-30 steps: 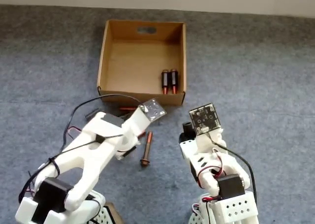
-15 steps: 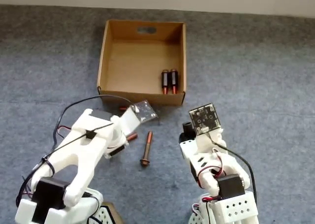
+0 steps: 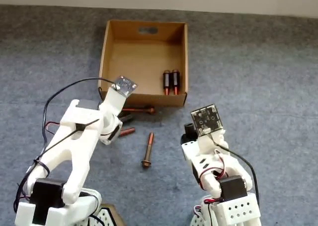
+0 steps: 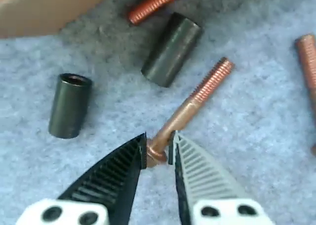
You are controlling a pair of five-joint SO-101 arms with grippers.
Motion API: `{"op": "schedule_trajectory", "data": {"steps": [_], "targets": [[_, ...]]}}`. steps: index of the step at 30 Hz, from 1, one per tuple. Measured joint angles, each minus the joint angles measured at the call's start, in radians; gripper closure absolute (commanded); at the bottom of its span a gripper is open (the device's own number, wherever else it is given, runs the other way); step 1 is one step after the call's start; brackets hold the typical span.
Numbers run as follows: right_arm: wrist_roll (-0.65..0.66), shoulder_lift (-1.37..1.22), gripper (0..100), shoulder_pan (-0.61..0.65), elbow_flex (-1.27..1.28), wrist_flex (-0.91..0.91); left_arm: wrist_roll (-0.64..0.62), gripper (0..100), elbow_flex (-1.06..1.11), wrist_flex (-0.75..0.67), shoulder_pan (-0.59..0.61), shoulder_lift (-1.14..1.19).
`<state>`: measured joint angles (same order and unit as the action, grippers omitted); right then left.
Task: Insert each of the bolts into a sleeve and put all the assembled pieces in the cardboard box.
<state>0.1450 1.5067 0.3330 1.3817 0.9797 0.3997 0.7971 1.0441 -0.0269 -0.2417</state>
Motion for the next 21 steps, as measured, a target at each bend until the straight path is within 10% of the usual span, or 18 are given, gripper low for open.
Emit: {"op": "schedule_trajectory", "data": {"steps": [11, 21], "targets": [[0.0, 0.0, 99.2, 0.0, 0.0, 0.0, -0.203, 91, -0.003, 0.106, -0.015, -0.195], [0.0, 0.0, 99.2, 0.0, 0.0, 0.0, -0.878, 78, 0.132, 0.02, -0.127, -0.278]]}}
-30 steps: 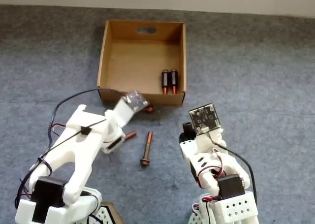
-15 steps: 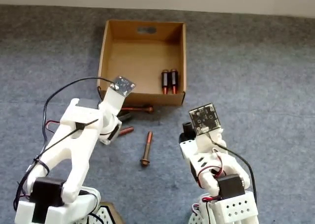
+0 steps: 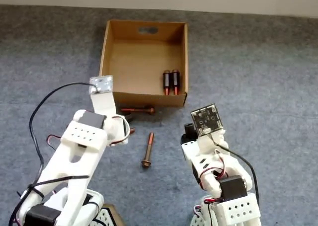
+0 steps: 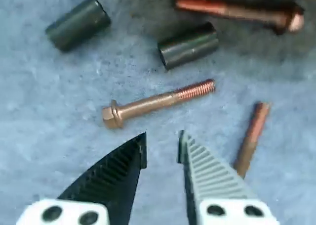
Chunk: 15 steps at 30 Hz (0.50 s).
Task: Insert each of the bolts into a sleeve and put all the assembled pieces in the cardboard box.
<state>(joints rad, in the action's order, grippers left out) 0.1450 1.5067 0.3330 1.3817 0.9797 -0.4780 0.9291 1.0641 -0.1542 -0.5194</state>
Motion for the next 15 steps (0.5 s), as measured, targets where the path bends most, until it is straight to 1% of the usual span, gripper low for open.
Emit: {"op": "schedule_trajectory", "data": {"steps": [3, 7, 11, 15], "targets": [[0.0, 0.0, 99.2, 0.0, 0.0, 0.0, -0.1, 76, 0.029, -0.081, -0.002, 0.0], [0.0, 0.0, 99.2, 0.0, 0.0, 0.0, -0.181, 76, 0.037, -0.13, -0.002, 0.0], [0.0, 0.0, 99.2, 0.0, 0.0, 0.0, -0.233, 76, 0.058, -0.172, -0.003, 0.0], [0.0, 0.0, 99.2, 0.0, 0.0, 0.0, -0.247, 76, 0.14, -0.256, -0.003, 0.0]]}}
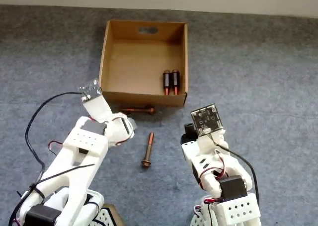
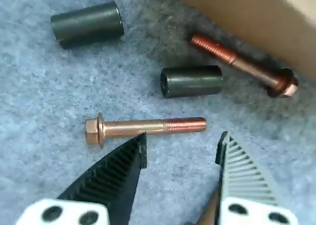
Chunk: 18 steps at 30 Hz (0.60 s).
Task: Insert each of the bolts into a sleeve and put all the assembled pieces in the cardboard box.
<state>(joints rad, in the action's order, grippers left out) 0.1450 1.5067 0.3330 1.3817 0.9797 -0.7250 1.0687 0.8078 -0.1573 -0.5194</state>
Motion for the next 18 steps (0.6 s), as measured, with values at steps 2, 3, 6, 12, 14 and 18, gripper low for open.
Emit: {"op": "schedule_trajectory", "data": {"steps": [2, 3, 6, 12, 14, 18], "targets": [[0.0, 0.0, 99.2, 0.0, 0.0, 0.0, 0.0, 76, 0.048, -0.044, 0.0, 0.0], [0.0, 0.0, 99.2, 0.0, 0.0, 0.0, 0.0, 76, 0.063, -0.063, 0.0, 0.0], [0.0, 0.0, 99.2, 0.0, 0.0, 0.0, -0.006, 76, 0.069, -0.072, 0.0, 0.0], [0.0, 0.0, 99.2, 0.0, 0.0, 0.0, -0.006, 76, 0.069, -0.084, 0.015, 0.0], [0.0, 0.0, 99.2, 0.0, 0.0, 0.0, -0.006, 76, 0.069, -0.101, 0.048, 0.0], [0.0, 0.0, 99.2, 0.0, 0.0, 0.0, -0.006, 76, 0.071, -0.11, 0.092, 0.0]]}}
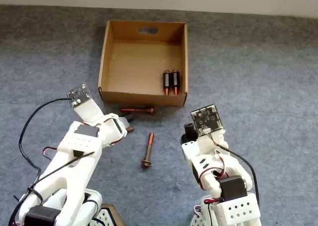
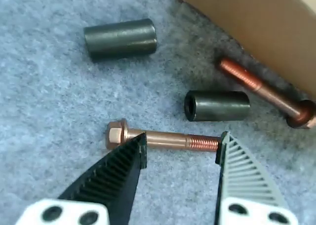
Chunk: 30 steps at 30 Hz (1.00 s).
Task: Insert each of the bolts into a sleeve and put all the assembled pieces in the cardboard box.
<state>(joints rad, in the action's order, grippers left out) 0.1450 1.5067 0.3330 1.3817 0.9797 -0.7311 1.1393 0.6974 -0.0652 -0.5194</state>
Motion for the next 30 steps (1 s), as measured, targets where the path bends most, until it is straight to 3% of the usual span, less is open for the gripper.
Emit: {"op": "schedule_trajectory", "data": {"steps": [7, 12, 20, 30], "targets": [[0.0, 0.0, 99.2, 0.0, 0.0, 0.0, 0.0, 76, -0.002, -0.003, 0.0, 0.017], [0.0, 0.0, 99.2, 0.0, 0.0, 0.0, -0.017, 76, -0.103, 0.002, 0.005, 0.176], [0.0, 0.0, 99.2, 0.0, 0.0, 0.0, -0.04, 76, -0.298, 0.233, 0.0, 0.304], [0.0, 0.0, 99.2, 0.0, 0.0, 0.0, -0.04, 76, -0.324, 0.305, 0.0, 0.242]]}}
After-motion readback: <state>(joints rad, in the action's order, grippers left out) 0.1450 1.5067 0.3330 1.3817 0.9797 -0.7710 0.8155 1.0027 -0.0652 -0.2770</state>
